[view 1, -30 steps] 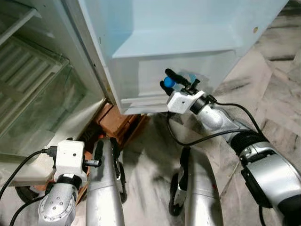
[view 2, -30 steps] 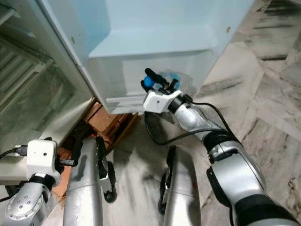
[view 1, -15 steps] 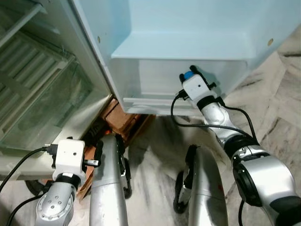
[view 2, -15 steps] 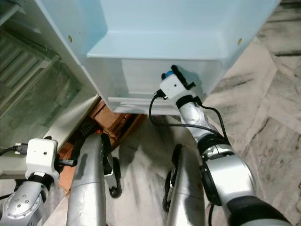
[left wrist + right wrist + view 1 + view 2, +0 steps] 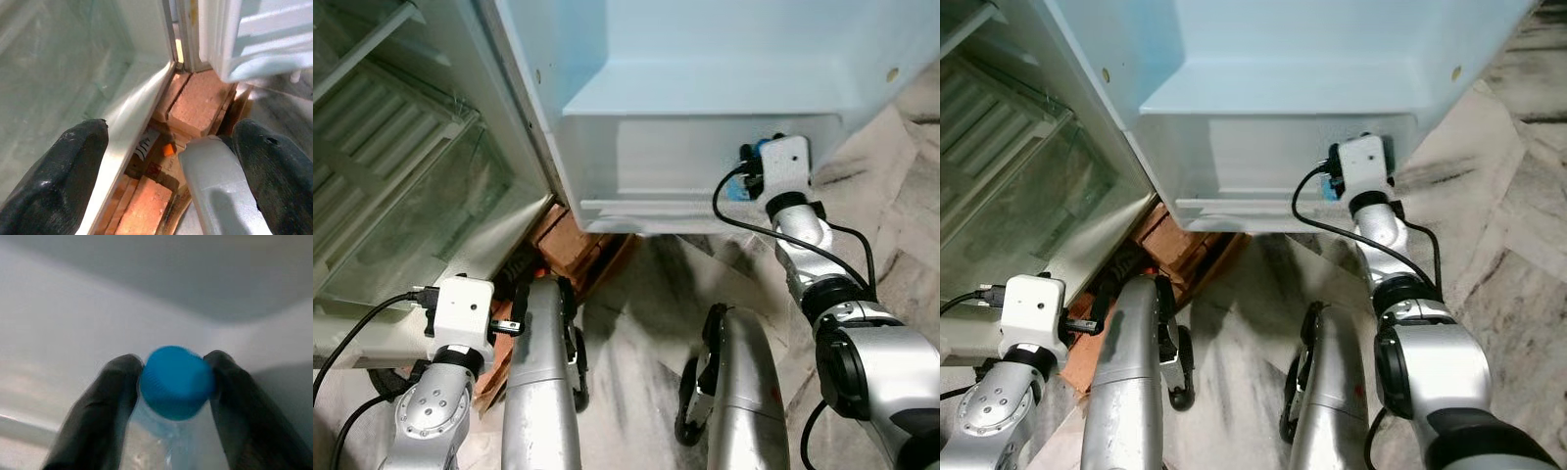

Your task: Restocking fridge

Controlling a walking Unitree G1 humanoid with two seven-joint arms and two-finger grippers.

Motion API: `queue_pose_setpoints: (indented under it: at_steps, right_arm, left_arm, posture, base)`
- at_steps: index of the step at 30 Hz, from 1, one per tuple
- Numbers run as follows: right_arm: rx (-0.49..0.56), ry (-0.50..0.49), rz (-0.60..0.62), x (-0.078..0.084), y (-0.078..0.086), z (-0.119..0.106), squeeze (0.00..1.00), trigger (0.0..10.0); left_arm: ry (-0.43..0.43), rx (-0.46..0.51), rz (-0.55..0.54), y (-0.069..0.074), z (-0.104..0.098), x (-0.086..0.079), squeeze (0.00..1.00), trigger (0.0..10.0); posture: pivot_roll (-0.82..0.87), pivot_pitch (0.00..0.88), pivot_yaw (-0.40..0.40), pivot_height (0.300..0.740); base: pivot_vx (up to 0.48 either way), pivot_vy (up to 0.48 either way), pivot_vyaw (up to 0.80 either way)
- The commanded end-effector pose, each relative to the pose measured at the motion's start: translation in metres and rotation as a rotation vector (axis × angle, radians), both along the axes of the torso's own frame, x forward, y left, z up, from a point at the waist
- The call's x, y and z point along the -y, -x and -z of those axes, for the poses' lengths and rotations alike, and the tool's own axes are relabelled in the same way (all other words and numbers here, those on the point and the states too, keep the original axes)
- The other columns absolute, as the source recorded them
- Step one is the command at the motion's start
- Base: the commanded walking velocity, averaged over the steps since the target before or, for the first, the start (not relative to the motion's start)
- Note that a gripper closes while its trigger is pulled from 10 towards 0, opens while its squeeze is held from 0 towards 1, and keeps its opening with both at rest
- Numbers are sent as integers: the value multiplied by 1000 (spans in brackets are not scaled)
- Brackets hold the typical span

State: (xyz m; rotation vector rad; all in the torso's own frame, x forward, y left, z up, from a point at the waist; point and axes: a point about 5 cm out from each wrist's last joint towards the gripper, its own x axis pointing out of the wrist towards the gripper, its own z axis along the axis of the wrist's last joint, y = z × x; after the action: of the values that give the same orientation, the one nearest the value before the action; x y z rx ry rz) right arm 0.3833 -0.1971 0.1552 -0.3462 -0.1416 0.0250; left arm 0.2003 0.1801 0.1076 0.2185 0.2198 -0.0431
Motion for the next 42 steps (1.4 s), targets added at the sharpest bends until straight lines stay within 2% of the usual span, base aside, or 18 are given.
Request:
queue_pose_setpoints:
  at_steps: [1, 5, 6, 13, 17, 18, 20, 21, 24, 25, 28, 32, 33, 34, 35, 37, 38, 42]
  right_arm:
    - [-52, -28, -4, 4, 6, 14, 1000, 10000]
    - [-41, -87, -29, 0, 3, 8, 1000, 10000]
    - [-23, -99, -75, -7, 1, 3, 1000, 10000]
    - [71, -81, -213, -26, -1, -17, 1000, 10000]
    - [138, -57, -300, -45, 1, -30, 1000, 10000]
    - [155, -54, -324, -49, 4, -31, 643, 10000]
    - [174, -53, -354, -54, 8, -32, 643, 10000]
    - [176, -48, -383, -58, 12, -30, 0, 10000]
    - [124, -93, -421, -63, 34, -8, 0, 10000]
    - [124, -93, -421, -63, 34, -8, 0, 10000]
    - [106, -116, -370, -55, 65, 14, 0, 10000]
    - [70, -179, -224, -41, 91, 32, 0, 10000]
    - [49, -206, -148, -35, 105, 39, 0, 10000]
    - [49, -206, -148, -35, 105, 39, 0, 10000]
    - [9, -223, -83, -30, 116, 47, 0, 10000]
    - [-5, -228, -67, -30, 122, 50, 0, 10000]
    - [-21, -265, -55, -30, 131, 53, 0, 10000]
    - [-56, -327, -62, -35, 138, 57, 0, 10000]
  left_arm:
    - [-9, -32, 5, 1, 7, 1, 0, 10000]
    - [-10, -27, 3, -4, 7, 2, 0, 10000]
    - [-9, -22, 2, -7, 8, 4, 0, 10000]
    - [-7, -14, 4, -18, 12, 7, 0, 10000]
    - [2, 1, -2, -26, 14, 8, 0, 10000]
    - [2, 5, -4, -27, 14, 8, 0, 10000]
    - [2, 10, -6, -28, 15, 9, 0, 10000]
    - [2, 12, -5, -29, 15, 9, 0, 10000]
    - [6, 21, -6, -29, 18, 9, 0, 10000]
    - [6, 21, -6, -29, 18, 9, 0, 10000]
    - [8, 40, -22, -27, 22, 5, 0, 10000]
    - [-5, 44, -38, -31, 25, -1, 0, 10000]
    - [-10, 59, -38, -34, 24, -3, 0, 10000]
    - [-10, 59, -38, -34, 24, -3, 0, 10000]
    - [-12, 68, -50, -36, 23, -8, 0, 10000]
    - [-13, 74, -56, -36, 23, -10, 0, 10000]
    - [-17, 83, -62, -37, 23, -13, 0, 10000]
    - [-7, 93, -62, -38, 23, -12, 0, 10000]
  posture:
    - [196, 303, 20, 541]
    - [185, 293, 20, 541]
    - [173, 275, 15, 541]
    - [136, 237, 11, 541]
    - [99, 201, 11, 541]
    - [94, 195, 12, 541]
    - [94, 195, 12, 541]
    - [84, 184, 13, 541]
    - [48, 160, 11, 541]
    - [48, 160, 11, 541]
    - [34, 133, 8, 541]
    - [25, 107, 18, 541]
    - [25, 95, 28, 541]
    - [25, 95, 28, 541]
    - [17, 91, 34, 541]
    - [9, 88, 39, 541]
    - [6, 84, 41, 541]
    - [10, 77, 44, 556]
  base:
    - [0, 0, 0]
    - [0, 0, 0]
    - [0, 0, 0]
    - [0, 0, 0]
    - [0, 0, 0]
    - [0, 0, 0]
    - [0, 0, 0]
    - [0, 0, 0]
    - [0, 0, 0]
    - [0, 0, 0]
    - [0, 0, 0]
    - [0, 0, 0]
    - [0, 0, 0]
    - [0, 0, 0]
    - [0, 0, 0]
    - [0, 0, 0]
    - [0, 0, 0]
    - [0, 0, 0]
